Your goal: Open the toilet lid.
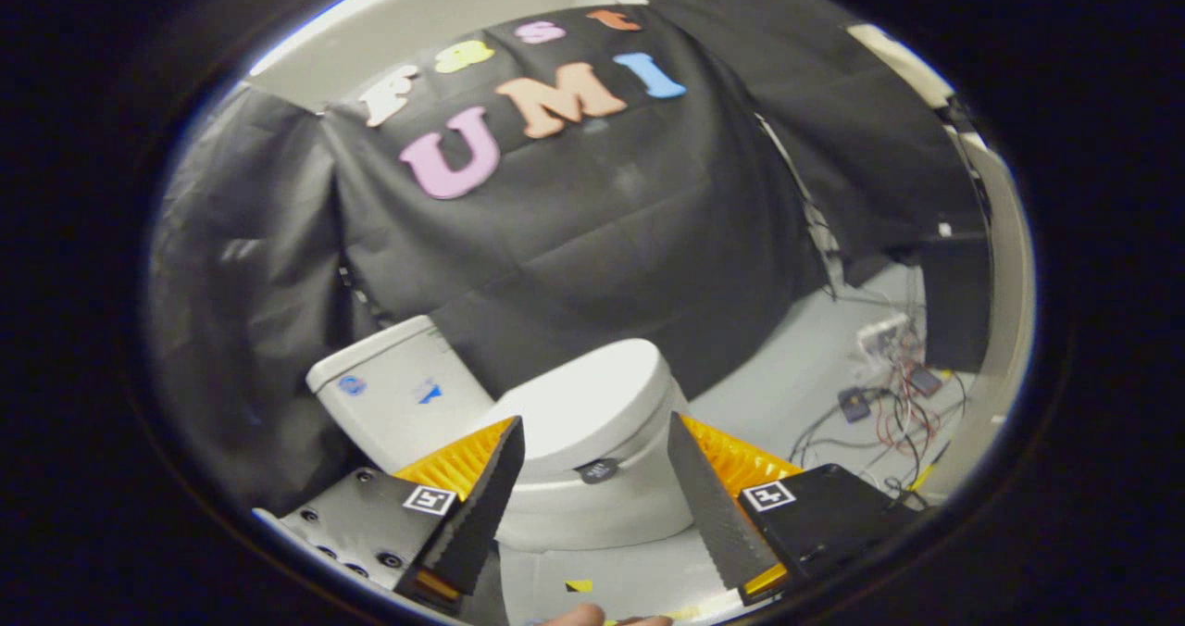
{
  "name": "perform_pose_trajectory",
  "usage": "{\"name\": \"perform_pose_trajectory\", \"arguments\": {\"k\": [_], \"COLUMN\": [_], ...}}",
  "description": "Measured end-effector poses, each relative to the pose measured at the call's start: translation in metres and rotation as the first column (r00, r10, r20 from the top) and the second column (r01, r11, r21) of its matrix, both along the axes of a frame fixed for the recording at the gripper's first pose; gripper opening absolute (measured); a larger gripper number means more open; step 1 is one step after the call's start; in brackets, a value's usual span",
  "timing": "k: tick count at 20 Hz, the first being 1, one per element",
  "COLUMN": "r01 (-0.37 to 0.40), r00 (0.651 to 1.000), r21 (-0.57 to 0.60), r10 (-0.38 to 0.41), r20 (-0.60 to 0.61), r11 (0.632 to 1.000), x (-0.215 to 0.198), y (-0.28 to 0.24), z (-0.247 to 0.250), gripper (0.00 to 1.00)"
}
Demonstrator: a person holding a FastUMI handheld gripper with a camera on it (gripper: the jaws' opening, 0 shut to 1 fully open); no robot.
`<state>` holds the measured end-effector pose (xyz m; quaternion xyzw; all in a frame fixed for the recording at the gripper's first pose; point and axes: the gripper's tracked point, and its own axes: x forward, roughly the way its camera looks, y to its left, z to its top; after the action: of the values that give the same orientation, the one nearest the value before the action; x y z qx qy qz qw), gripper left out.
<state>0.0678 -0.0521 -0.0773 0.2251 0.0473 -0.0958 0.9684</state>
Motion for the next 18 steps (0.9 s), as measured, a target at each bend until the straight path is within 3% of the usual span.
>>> {"name": "perform_pose_trajectory", "arguments": {"k": [3, 5, 8, 10, 11, 13, 15, 16, 18], "r01": [-0.042, 0.007, 0.126, 0.144, 0.152, 0.179, 0.156, 0.147, 0.096], "r00": [0.998, 0.999, 0.992, 0.987, 0.986, 0.984, 0.979, 0.981, 0.992], "r21": [0.128, 0.257, 0.481, 0.589, 0.61, 0.61, 0.622, 0.634, 0.701], "r10": [0.048, 0.007, -0.119, -0.16, -0.162, -0.133, -0.038, -0.03, -0.013], "r20": [-0.048, -0.053, -0.044, -0.025, -0.039, -0.119, -0.199, -0.191, -0.123], "r11": [0.991, 0.966, 0.868, 0.795, 0.778, 0.772, 0.767, 0.759, 0.707], "x": [0.018, 0.029, 0.045, 0.052, 0.055, 0.058, 0.064, 0.07, 0.085], "y": [0.012, 0.005, 0.003, 0.007, 0.01, 0.023, 0.037, 0.033, 0.033], "z": [-0.037, -0.057, -0.067, -0.068, -0.075, -0.103, -0.127, -0.126, -0.117], "gripper": [0.96, 0.97, 0.96, 0.96, 0.96, 0.96, 0.96, 0.96, 0.96]}}
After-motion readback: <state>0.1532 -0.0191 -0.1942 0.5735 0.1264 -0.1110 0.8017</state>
